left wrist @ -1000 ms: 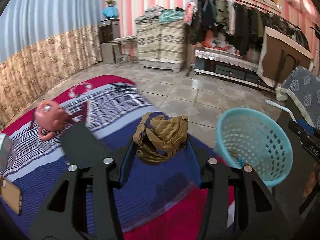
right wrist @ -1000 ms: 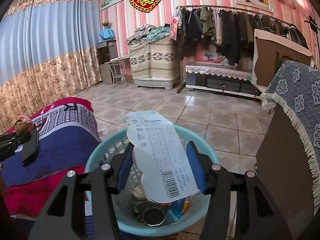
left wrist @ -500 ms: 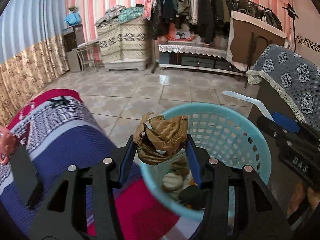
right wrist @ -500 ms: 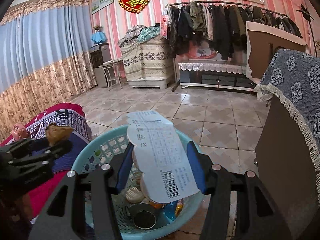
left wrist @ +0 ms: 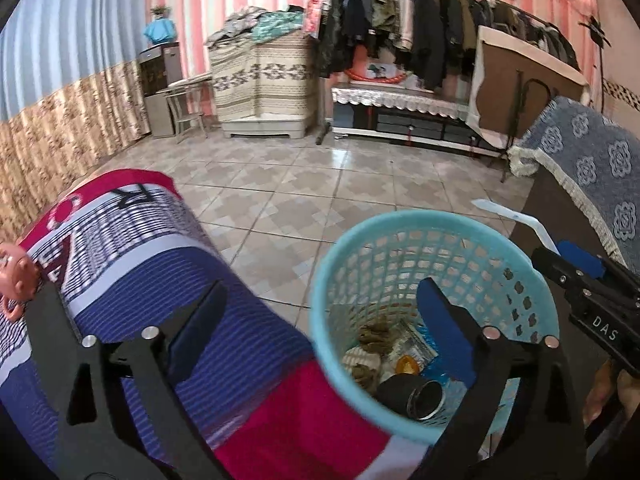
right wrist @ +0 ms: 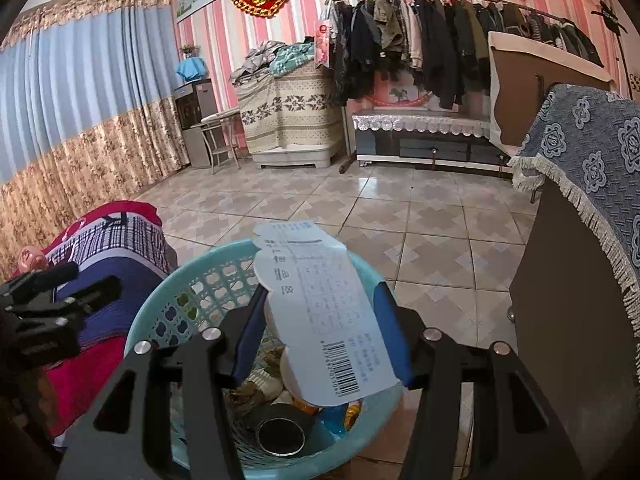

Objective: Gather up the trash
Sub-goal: 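Open the right gripper to drop the receipt into the basket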

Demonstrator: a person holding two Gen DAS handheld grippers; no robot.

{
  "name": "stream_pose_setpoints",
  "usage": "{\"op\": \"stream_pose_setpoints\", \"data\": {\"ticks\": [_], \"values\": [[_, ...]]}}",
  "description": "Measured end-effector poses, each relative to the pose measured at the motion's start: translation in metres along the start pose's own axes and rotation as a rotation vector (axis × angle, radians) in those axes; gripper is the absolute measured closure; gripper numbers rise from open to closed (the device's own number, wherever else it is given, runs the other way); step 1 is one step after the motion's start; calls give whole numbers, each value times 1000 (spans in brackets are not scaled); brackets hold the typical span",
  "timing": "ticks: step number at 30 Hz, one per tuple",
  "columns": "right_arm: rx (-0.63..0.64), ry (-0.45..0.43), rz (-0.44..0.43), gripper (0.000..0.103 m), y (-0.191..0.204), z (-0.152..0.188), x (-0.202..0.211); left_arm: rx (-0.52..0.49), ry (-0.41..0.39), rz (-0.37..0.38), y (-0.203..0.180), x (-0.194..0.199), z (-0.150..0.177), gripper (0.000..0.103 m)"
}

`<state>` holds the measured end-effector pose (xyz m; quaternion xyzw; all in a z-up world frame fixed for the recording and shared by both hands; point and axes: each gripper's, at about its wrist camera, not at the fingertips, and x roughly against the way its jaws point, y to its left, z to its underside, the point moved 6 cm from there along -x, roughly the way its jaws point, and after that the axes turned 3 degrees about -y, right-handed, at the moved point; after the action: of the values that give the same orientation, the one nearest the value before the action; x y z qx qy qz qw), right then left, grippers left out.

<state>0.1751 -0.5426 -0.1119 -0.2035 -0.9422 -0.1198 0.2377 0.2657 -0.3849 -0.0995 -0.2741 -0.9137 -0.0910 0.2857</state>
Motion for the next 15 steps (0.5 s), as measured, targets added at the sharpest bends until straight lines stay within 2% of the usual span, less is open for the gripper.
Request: {"op": "stream_pose_setpoints", "data": {"ticks": [5, 6, 7, 9, 15], "values": [[24, 49, -26, 49, 16, 3, -16, 16, -7, -46, 29, 17, 8, 8], [32, 62, -24, 47, 19, 6, -20, 22, -7, -58, 35, 20, 9, 7], [41, 73, -21, 30, 24, 9, -24, 27, -8, -70, 40, 23, 11, 6], [48, 68, -18, 18, 28, 11, -25, 44, -13, -94, 55, 32, 13, 6], [51, 56, -42, 12, 37, 9, -18, 77, -40, -152, 88, 60, 16, 6]]}}
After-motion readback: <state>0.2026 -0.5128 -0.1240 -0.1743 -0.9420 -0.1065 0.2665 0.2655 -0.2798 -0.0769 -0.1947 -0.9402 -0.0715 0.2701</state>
